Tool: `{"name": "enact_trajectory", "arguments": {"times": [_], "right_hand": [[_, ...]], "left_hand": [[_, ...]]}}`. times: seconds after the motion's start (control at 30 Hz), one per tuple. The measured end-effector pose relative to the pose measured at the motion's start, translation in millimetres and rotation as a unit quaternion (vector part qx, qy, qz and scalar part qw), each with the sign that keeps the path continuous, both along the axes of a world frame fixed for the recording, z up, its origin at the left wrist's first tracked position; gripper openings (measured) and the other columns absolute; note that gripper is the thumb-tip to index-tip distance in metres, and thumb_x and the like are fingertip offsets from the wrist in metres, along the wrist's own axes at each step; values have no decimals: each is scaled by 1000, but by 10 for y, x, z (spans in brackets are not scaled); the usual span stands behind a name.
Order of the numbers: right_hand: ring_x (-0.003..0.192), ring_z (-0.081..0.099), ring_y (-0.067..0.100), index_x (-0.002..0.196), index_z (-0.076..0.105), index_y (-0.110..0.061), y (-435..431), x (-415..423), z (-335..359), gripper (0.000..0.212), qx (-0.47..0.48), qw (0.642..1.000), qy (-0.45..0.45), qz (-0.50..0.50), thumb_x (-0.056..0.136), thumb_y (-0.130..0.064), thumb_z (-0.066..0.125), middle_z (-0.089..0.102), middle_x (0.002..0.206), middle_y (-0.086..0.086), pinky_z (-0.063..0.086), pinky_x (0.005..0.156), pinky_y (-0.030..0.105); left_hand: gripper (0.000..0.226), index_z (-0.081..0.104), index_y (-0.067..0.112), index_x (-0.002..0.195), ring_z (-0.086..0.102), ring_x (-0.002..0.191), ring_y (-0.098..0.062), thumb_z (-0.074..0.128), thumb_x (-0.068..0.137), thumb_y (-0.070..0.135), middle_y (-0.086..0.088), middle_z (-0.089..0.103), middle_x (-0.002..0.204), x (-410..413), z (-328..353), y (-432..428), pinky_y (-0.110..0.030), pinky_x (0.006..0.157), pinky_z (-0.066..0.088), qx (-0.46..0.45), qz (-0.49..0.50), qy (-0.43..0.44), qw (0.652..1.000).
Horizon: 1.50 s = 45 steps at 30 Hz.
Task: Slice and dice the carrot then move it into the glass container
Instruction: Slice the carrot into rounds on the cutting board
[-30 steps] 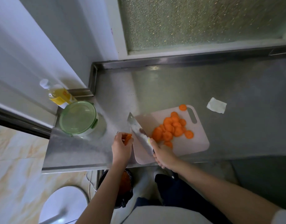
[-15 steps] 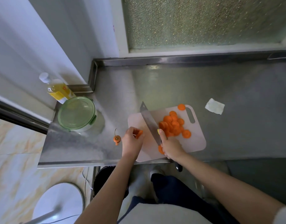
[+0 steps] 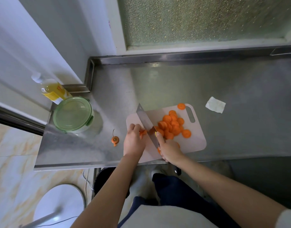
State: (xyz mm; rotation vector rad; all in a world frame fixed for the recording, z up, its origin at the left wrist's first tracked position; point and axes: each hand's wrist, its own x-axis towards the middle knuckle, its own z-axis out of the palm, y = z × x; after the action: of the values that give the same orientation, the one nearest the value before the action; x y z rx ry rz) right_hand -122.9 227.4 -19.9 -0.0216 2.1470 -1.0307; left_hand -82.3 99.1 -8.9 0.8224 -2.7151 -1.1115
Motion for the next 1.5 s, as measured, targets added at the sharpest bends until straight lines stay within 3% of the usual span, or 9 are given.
{"name": "enact_trajectory", "arguments": {"times": [0.17,0.37,0.47,0.7,1.0,1.17,1.3,1.4,1.5], "right_hand": [[47,37,16,54,40,-16,43,-11,-13,63,-1,1000,-8,2,95,-62,24,41,51,2,29,48,27],[42,37,16,51,39,-13,83,-40,4,66,-3,1000,-17,-3,97,-59,25,39,44,1,28,45,24],[41,37,15,49,38,-13,80,-33,33,67,-6,1000,-14,-3,97,-58,25,37,42,0,27,45,23],[37,35,12,49,36,-14,103,-11,58,66,-18,1000,-23,-7,97,-57,26,35,41,-2,27,43,23],[56,38,7,68,43,-30,143,-23,36,41,-19,999,-38,-7,90,-63,32,44,66,-7,30,52,20],[55,39,8,67,44,-29,137,-7,33,41,-23,999,-31,-20,92,-61,34,44,64,-6,31,52,20],[43,37,14,51,38,-17,67,43,31,61,-26,999,-4,-29,96,-57,31,37,41,-5,28,47,26],[40,35,14,48,35,-16,31,70,39,64,-38,999,-4,-38,97,-56,30,33,36,-6,26,45,27],[40,34,12,47,33,-16,27,59,25,65,-36,999,-7,-33,97,-57,29,32,36,-6,25,45,26]], "left_hand": [[4,59,5,79,52,78,-19,63,81,6,0,55,84,49,0,32,-21,67,39,34,-32,14,999],[6,59,9,79,53,73,-8,66,80,8,3,59,84,99,61,-71,-6,61,37,48,83,45,994],[2,59,6,83,52,71,-14,60,81,6,1,56,88,76,45,-136,-16,55,34,3,67,-9,998],[16,51,0,96,55,82,-37,47,81,-3,-14,46,105,65,-49,-32,-44,71,50,-16,-34,-113,993],[47,47,16,130,49,108,-23,61,85,13,-4,43,124,139,-108,-82,-27,86,45,-15,-107,-120,987],[25,60,10,114,53,97,-26,57,89,12,-8,47,110,85,-106,-130,-25,79,44,-49,-141,-127,981],[23,64,8,108,55,91,-26,51,91,18,-10,51,106,61,-132,-166,-19,73,43,-68,-158,-144,975],[22,66,4,99,57,84,-25,54,88,18,-9,54,94,46,-123,-201,-12,62,34,-46,-119,-135,983],[21,68,7,103,54,82,-18,63,84,14,-8,57,100,10,-53,-191,-12,65,32,-31,-88,-103,990]]}}
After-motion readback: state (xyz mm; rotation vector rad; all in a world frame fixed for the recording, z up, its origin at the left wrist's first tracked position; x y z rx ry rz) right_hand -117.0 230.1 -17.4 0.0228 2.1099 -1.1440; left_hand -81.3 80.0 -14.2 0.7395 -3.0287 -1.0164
